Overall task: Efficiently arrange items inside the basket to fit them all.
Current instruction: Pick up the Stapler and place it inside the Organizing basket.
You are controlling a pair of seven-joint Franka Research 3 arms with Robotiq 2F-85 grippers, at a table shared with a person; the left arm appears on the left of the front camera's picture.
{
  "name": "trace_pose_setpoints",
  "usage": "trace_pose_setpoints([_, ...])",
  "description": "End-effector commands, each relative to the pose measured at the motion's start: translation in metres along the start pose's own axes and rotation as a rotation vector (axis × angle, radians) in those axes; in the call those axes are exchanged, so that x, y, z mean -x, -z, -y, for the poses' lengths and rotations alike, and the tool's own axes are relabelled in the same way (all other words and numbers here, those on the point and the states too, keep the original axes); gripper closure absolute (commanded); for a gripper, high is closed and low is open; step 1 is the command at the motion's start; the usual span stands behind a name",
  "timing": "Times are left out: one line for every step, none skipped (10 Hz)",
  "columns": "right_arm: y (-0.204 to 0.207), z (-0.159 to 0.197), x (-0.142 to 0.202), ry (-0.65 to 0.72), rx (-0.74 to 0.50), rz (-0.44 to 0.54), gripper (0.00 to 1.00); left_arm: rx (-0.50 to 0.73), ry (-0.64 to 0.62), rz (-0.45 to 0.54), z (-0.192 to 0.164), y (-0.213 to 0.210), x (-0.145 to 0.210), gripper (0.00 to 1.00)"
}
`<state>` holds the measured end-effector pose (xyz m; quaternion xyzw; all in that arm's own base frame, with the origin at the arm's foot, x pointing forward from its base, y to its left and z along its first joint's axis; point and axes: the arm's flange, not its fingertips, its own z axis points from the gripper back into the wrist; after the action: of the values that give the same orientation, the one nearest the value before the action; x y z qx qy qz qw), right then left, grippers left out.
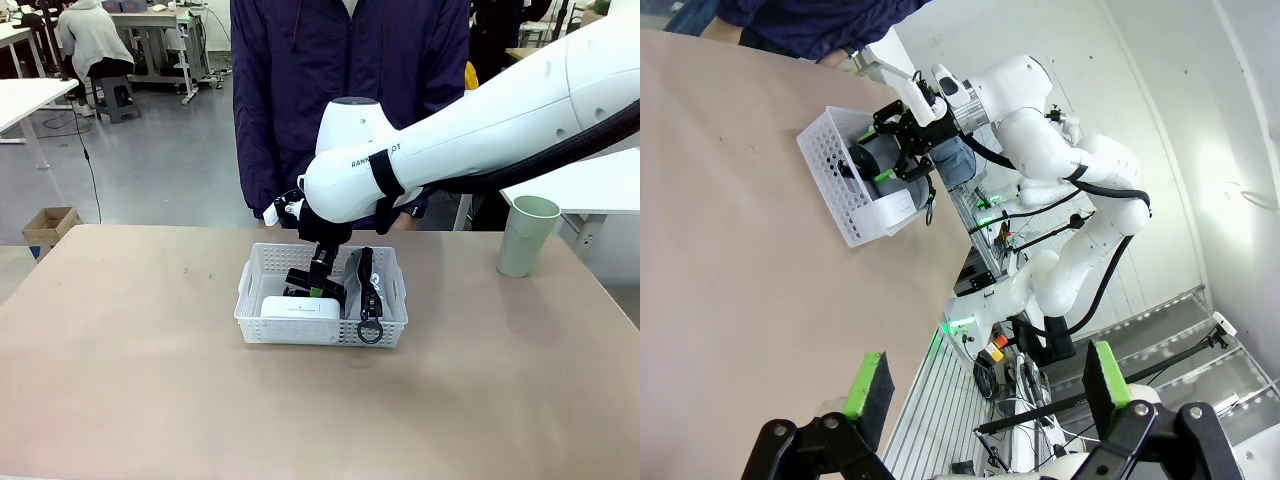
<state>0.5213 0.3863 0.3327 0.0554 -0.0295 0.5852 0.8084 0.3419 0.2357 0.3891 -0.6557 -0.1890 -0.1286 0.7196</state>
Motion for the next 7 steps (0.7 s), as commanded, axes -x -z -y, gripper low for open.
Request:
trace_pose_setpoints([-0.006, 0.003, 0.005, -0.009, -0.019, 0.004, 0.0, -0.005, -0.007, -0.001, 0.004, 0.002, 0.002, 0.0])
trace_pose_setpoints([-0.012, 0.001, 0.007, -0.005, -0.017, 0.021, 0.0, -0.005, -0.007, -0.001, 0.004, 0.002, 0.002, 0.0])
trace_pose_setpoints([-0.022, -0.005, 0.011, 0.035, 0.017, 0.041, 0.0, -0.005, -0.007, -0.001, 0.004, 0.002, 0.002, 0.0])
trace_pose_setpoints([-0.044, -0.018, 0.024, 0.084, 0.058, 0.114, 0.0, -0.005, -0.007, -0.001, 0.004, 0.002, 0.002, 0.0])
trace_pose_setpoints([-0.078, -0.03, 0.042, 0.16, 0.069, 0.185, 0.0, -0.005, -0.007, -0.001, 0.004, 0.002, 0.002, 0.0])
trace_pose_setpoints([-0.117, -0.041, 0.065, 0.239, 0.026, 0.197, 0.0, -0.005, -0.007, -0.001, 0.004, 0.002, 0.002, 0.0])
trace_pose_setpoints([-0.152, -0.051, 0.095, 0.305, -0.073, 0.194, 0.0, -0.005, -0.007, -0.001, 0.004, 0.002, 0.002, 0.0])
